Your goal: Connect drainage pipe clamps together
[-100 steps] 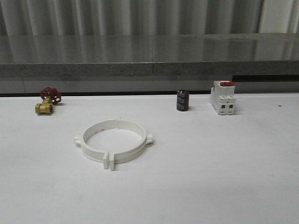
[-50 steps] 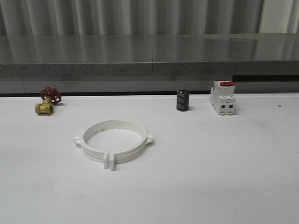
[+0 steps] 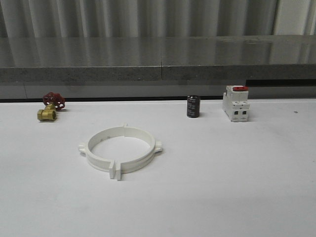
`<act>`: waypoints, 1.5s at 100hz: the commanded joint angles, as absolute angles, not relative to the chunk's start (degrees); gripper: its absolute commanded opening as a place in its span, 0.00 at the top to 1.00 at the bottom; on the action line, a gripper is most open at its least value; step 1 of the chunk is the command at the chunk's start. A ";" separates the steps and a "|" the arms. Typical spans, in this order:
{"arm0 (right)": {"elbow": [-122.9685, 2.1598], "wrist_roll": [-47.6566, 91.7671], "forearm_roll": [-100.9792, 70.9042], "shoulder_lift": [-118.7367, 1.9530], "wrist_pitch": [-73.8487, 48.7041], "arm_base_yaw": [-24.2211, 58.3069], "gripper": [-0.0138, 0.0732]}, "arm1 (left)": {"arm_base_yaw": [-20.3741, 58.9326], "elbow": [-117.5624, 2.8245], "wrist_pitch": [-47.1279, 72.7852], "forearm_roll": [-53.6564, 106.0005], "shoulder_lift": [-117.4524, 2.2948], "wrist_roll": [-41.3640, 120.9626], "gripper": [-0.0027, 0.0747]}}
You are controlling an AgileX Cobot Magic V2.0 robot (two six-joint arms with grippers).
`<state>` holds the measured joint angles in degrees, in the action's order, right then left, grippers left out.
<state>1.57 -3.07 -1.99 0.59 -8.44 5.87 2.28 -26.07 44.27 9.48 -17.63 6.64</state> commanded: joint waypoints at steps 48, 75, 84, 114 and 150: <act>0.59 -2.99 -1.45 1.71 -2.26 4.74 0.92 | 2.23 -27.55 40.47 10.50 -18.15 6.69 0.99; 0.59 -2.99 -1.45 1.71 -2.26 4.74 0.92 | 2.23 -27.55 40.47 10.50 -18.15 6.69 0.99; 0.59 -2.99 -1.45 1.71 -2.26 4.74 0.92 | 2.23 -27.55 40.47 10.50 -18.15 6.69 0.99; 0.59 -2.99 -1.45 1.71 -2.26 4.74 0.92 | 2.23 -27.55 40.47 10.50 -18.15 6.69 0.99; 0.59 -2.99 -1.45 1.71 -2.26 4.74 0.92 | 2.23 -13.71 7.95 4.90 -12.63 5.70 0.99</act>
<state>1.57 -3.07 -1.99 0.59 -7.44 5.10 2.28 -15.82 17.54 6.76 -14.29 6.52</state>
